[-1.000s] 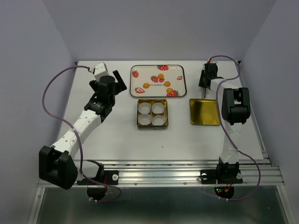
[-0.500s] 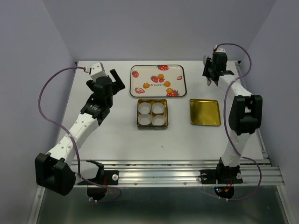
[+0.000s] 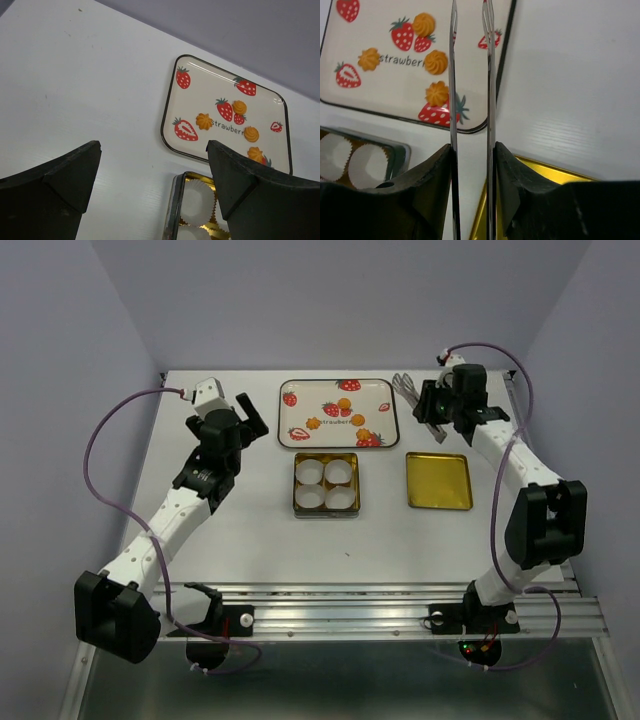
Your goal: Pack the cookies
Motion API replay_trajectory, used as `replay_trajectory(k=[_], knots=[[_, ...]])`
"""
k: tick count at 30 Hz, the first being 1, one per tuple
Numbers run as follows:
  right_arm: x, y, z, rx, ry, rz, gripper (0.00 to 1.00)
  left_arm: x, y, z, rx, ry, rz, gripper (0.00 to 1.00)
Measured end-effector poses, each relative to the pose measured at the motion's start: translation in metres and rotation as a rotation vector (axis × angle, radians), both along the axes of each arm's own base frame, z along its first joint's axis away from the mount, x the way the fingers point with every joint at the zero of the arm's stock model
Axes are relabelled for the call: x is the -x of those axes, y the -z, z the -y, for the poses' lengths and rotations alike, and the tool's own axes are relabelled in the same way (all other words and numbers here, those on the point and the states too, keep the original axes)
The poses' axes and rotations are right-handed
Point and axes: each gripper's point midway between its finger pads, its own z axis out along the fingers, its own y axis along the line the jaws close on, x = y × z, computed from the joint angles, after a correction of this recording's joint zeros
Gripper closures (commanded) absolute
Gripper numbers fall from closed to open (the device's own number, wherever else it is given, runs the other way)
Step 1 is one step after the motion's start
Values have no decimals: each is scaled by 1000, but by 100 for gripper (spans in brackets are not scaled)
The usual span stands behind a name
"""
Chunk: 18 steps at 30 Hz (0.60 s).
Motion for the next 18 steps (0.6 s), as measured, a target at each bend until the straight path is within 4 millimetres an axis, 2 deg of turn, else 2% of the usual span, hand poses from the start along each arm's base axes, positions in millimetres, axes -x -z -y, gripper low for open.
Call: replay_trajectory(k=[5, 8, 12, 14, 18], knots=[[23, 11, -50, 21, -128, -56, 54, 1, -1, 1, 4, 4, 4, 1], [33, 16, -70, 33, -172, -83, 54, 1, -2, 0, 5, 4, 6, 1], [31, 22, -89, 66, -179, -102, 53, 5, 2, -1, 6, 2, 0, 1], [29, 26, -95, 81, -174, -107, 48, 6, 4, -1, 6, 2, -2, 1], [25, 33, -99, 108, -160, -120, 47, 8, 5, -2, 13, 0, -1, 1]])
